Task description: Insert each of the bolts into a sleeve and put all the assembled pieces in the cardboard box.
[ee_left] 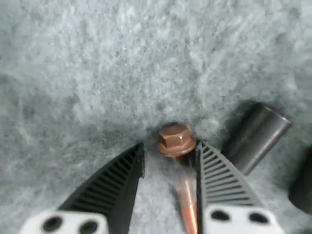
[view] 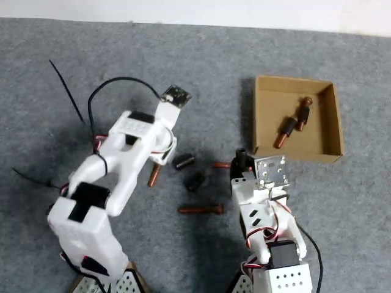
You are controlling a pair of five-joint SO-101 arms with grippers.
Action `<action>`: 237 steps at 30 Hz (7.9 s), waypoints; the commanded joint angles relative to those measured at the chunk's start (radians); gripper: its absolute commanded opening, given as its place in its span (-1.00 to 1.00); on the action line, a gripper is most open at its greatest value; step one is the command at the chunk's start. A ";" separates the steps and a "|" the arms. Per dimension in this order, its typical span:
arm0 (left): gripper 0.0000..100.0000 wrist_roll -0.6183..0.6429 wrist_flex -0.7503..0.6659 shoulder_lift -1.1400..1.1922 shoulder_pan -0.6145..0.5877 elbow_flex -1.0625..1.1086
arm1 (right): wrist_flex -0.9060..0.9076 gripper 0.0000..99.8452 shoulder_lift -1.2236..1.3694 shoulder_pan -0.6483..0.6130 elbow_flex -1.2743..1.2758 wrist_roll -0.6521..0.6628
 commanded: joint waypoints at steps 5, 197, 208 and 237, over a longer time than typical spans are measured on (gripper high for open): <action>-0.67 -0.009 0.115 0.105 0.002 -0.145 | -0.021 -0.99 -0.024 0.004 0.074 0.009; -0.73 0.896 -0.663 -2.120 -0.174 1.402 | -0.291 -0.99 -0.024 -0.004 0.147 0.184; -0.99 0.591 -0.535 -2.118 -0.234 1.402 | -0.285 -0.99 -0.013 0.056 0.147 0.184; -0.99 0.554 -0.411 -2.118 -0.260 1.402 | -0.421 -0.99 1.241 0.257 -0.875 -0.135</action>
